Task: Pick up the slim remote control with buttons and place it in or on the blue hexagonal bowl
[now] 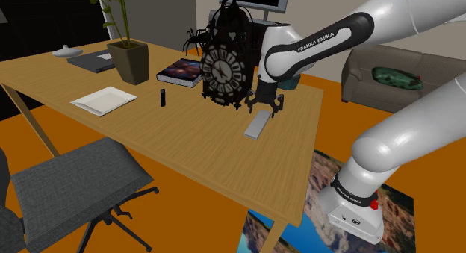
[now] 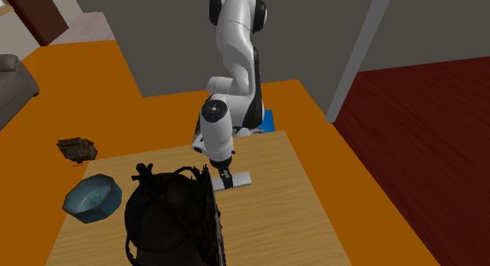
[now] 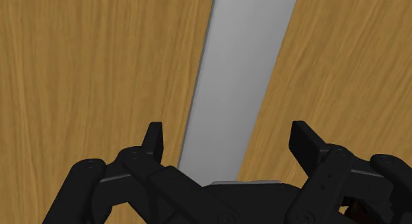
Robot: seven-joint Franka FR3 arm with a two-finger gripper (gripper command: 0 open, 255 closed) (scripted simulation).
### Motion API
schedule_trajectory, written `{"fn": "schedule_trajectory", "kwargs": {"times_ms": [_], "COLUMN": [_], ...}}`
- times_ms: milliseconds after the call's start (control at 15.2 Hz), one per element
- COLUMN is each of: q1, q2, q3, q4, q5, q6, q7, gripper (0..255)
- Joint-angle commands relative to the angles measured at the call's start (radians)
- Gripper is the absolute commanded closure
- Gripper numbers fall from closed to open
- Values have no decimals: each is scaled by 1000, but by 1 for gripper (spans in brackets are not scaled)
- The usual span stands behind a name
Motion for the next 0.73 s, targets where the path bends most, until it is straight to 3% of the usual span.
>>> {"fn": "schedule_trajectory", "kwargs": {"times_ms": [0,330,660], "q1": [-9,-14,-14], "q2": [29,86,86], "q3": [7,17,17], "q4": [-6,-41,-41], "q5": [-7,-17,-17], "q6": [36,128,128], "q7": [21,30,30], "gripper": [0,0,0]}}
